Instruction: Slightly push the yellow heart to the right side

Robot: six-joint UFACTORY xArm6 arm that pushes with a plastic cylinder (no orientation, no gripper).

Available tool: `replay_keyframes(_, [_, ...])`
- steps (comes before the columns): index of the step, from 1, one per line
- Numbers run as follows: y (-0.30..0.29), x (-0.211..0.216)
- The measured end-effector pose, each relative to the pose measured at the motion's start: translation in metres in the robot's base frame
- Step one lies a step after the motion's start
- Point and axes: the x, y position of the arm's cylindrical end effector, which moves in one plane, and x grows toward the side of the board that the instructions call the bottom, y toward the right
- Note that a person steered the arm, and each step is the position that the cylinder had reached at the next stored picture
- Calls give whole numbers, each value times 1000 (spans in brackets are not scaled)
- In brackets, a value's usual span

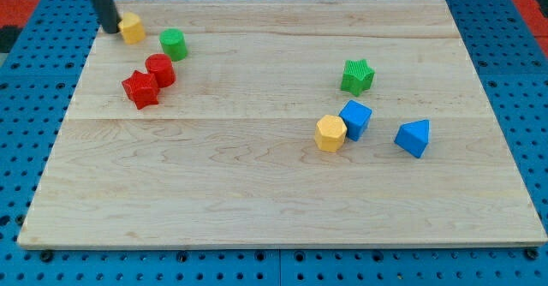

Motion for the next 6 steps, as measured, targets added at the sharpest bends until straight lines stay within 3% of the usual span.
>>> replay_keyframes(1, [20,-15])
replay_keyframes(2, [-46,12])
replay_keyframes(3, [-26,41])
replay_keyframes(5, [22,1])
replay_keyframes(6, [27,13])
